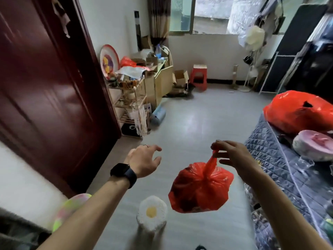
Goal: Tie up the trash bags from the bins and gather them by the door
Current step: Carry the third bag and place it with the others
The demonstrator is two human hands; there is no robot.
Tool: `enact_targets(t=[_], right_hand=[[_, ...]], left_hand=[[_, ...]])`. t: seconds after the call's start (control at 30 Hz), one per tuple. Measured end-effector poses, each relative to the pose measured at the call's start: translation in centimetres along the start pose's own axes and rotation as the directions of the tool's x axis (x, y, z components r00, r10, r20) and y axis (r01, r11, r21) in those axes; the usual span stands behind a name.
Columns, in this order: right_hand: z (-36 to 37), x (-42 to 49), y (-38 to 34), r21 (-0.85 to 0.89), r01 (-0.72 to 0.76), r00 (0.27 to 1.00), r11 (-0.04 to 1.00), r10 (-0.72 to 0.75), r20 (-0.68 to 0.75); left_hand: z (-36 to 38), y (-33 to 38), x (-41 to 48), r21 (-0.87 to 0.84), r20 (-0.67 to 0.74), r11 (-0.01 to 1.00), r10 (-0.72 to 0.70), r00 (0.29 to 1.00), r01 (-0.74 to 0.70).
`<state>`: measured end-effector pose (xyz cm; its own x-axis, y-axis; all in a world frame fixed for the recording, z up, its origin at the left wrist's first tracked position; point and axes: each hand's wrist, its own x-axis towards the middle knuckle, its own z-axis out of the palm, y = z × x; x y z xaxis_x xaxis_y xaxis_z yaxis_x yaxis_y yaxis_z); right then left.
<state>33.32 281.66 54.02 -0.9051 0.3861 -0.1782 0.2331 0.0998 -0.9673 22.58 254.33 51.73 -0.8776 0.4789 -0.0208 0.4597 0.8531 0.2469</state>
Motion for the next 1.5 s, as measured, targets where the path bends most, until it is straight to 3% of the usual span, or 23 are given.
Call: enact_targets(t=[0.37,0.63,0.9,1.17,1.5], right_hand=[[-8.8,25.0,-2.6,-0.018,0.009,0.999,1.0,-0.008,0.044],[-14.1,43.2,-3.2,-0.041,-0.033,0.999,0.999,0.032,-0.022],[-20.0,61.6,-6.5,-0.005,-0.069,0.979,0.998,0.067,-0.193],[-28.2,79.1,-7.2,0.085,-0.117,0.941,0.99,0.138,-0.308],[-43.1,101.4,-6.5,0.166,-0.104,0.928,0.981,0.156,-0.339]], left_hand=[[0.3,5.0,26.6,-0.051,0.025,0.999,-0.015,1.0,0.016],[2.2,7.1,47.6,-0.065,0.064,0.996,0.057,0.996,-0.052],[2.3,10.7,72.5,-0.079,0.046,0.981,0.179,0.983,-0.175],[4.9,17.6,96.2,-0.08,0.146,0.946,0.323,0.935,-0.314],[8.5,30.6,120.9,0.118,0.039,0.914,0.387,0.921,-0.389]])
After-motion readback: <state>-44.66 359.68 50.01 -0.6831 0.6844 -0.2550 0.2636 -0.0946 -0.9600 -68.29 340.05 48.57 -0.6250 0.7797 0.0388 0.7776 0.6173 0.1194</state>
